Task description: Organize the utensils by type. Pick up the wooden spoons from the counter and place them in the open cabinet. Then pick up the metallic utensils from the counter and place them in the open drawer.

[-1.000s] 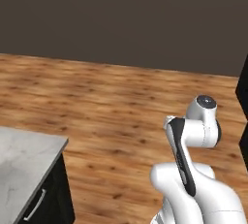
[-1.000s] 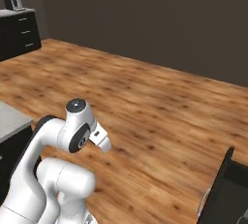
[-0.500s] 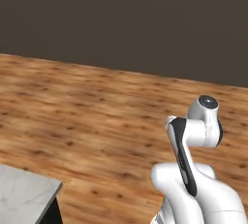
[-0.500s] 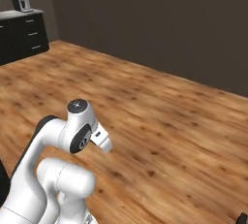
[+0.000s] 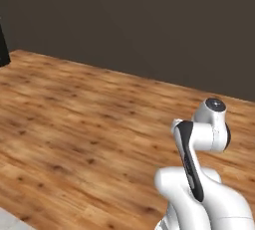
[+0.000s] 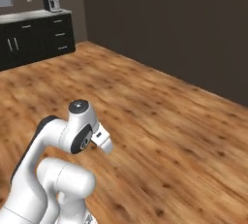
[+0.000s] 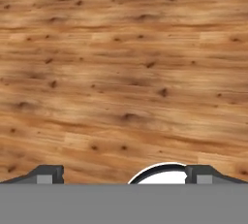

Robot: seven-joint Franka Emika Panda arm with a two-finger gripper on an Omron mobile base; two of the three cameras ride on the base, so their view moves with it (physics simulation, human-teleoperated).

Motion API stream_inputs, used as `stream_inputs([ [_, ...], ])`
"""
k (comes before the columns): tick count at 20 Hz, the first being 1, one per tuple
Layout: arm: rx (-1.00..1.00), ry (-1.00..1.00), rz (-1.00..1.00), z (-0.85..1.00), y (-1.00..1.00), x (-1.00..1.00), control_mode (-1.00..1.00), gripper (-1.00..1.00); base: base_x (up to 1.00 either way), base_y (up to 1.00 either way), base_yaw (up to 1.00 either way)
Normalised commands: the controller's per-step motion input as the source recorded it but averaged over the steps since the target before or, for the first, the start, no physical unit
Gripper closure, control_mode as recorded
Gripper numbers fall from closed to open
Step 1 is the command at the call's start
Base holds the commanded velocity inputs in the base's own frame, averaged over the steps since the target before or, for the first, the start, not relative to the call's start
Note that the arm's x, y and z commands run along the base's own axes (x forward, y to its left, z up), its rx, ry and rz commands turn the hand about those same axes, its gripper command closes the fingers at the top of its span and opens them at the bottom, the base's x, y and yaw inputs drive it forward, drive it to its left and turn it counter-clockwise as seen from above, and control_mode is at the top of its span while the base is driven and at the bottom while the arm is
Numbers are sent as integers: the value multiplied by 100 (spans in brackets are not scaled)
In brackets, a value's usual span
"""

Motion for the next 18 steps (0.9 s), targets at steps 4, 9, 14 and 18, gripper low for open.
stream_inputs([
  [4, 0, 0, 0, 0, 0, 0, 100, -100, 100, 0, 38],
  [9, 0, 0, 0, 0, 0, 0, 100, -100, 100, 0, 39],
  [14, 0, 0, 0, 0, 0, 0, 100, -100, 100, 0, 43],
  [18, 0, 0, 0, 0, 0, 0, 100, -100, 100, 0, 44],
])
